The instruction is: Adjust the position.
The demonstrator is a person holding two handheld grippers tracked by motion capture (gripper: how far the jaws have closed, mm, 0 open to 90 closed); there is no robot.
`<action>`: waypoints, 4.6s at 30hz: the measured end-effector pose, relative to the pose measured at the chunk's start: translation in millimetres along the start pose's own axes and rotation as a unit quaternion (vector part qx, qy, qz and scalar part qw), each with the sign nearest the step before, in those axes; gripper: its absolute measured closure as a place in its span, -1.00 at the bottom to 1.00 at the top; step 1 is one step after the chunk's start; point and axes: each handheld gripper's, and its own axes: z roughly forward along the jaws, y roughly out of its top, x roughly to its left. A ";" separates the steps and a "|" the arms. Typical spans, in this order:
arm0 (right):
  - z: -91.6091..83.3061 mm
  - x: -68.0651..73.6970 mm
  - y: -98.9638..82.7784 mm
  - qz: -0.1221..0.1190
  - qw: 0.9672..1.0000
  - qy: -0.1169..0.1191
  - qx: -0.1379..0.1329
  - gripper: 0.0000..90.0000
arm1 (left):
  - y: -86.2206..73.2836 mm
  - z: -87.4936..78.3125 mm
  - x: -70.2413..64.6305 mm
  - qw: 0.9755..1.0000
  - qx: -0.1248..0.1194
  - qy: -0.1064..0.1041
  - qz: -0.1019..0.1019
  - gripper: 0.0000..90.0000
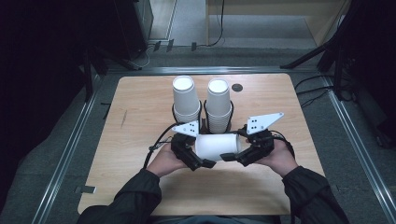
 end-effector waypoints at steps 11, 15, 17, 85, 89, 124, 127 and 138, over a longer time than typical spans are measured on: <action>3.1 -3.0 0.4 -0.002 1.000 0.015 0.001 -0.46 | 2.0 -7.3 -2.1 1.000 0.019 0.005 -0.003 -0.73; 4.5 -4.3 1.2 0.004 1.000 0.019 -0.002 -0.47 | 2.7 -11.2 -1.6 1.000 0.022 0.004 -0.012 -0.72; 5.2 -4.6 2.0 0.009 1.000 0.017 -0.004 -0.49 | 2.6 -13.4 -1.4 1.000 0.022 0.005 -0.015 -0.71; 66.7 -17.4 -13.4 -0.038 0.981 0.024 0.187 -0.57 | -11.7 -1.4 3.5 0.958 0.274 0.081 -0.008 -0.72; 73.1 -13.0 -16.4 -0.052 0.977 0.021 0.207 -0.56 | -9.3 3.9 1.1 0.959 0.274 0.073 -0.006 -0.72; 22.8 -16.4 -11.9 -0.030 0.993 -0.028 0.109 -0.50 | -12.8 -47.9 5.5 0.994 0.066 0.062 -0.054 -1.00; 18.9 -15.8 -12.0 -0.027 0.995 -0.031 0.096 -0.50 | -11.1 -47.4 5.8 0.995 0.046 0.055 -0.067 -1.00; 16.6 -9.7 -10.5 -0.018 0.998 -0.026 0.060 -0.50 | 0.6 -33.2 3.1 0.997 0.026 0.025 -0.070 -1.00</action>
